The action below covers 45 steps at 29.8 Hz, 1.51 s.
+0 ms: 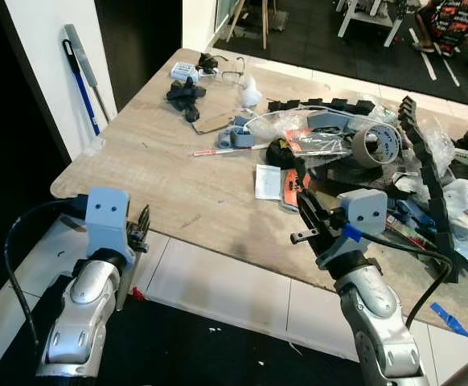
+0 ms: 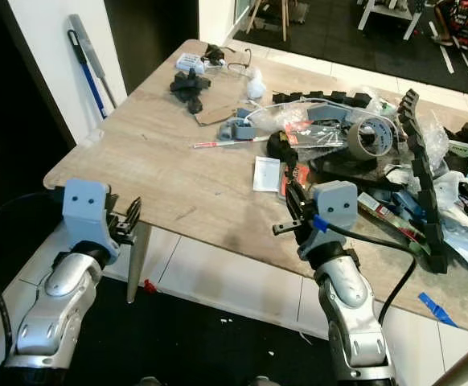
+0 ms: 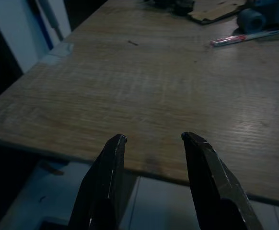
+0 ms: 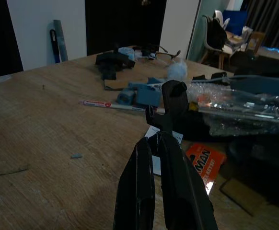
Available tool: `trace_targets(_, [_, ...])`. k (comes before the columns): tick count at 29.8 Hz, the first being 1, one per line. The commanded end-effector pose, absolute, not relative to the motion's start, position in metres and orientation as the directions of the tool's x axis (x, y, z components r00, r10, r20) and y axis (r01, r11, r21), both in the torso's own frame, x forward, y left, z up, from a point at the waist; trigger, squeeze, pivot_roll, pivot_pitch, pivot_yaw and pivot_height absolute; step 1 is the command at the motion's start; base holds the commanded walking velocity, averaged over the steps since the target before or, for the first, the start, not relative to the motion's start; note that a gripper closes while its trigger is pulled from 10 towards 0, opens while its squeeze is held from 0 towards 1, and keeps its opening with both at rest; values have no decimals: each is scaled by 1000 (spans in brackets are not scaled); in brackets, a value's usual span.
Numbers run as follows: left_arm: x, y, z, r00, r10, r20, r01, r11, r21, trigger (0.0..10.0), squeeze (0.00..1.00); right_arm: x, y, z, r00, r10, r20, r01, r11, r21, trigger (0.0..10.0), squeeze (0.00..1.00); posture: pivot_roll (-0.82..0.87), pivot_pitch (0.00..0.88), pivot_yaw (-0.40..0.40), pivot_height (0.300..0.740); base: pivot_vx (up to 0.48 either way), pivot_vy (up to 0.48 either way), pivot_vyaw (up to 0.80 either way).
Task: Picking trash to rubbish bin
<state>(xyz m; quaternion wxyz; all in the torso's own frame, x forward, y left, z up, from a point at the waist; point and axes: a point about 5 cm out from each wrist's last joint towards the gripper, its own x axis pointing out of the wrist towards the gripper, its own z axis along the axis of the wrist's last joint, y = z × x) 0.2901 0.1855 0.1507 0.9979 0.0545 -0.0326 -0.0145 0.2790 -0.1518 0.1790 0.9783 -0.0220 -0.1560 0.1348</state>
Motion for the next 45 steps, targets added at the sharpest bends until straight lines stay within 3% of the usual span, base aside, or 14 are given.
trace_targets(1, [287, 186, 145, 999, -24, 37, 19, 991, 135, 10000, 0, 280, -155, 176, 919, 268, 290, -248, 963, -102, 10000, 0, -38, 159, -85, 740, 0, 0, 0])
trace_targets(14, [288, 179, 157, 995, -31, 97, 19, 993, 120, 10000, 0, 279, -156, 172, 924, 260, 282, -235, 965, -119, 10000, 0, -39, 141, -73, 740, 0, 0, 0])
trace_targets(45, [287, 176, 153, 997, -1, 76, -7, 994, 113, 10000, 0, 280, -153, 164, 935, 265, 237, -259, 964, -55, 10000, 0, -36, 135, -79, 740, 0, 0, -66])
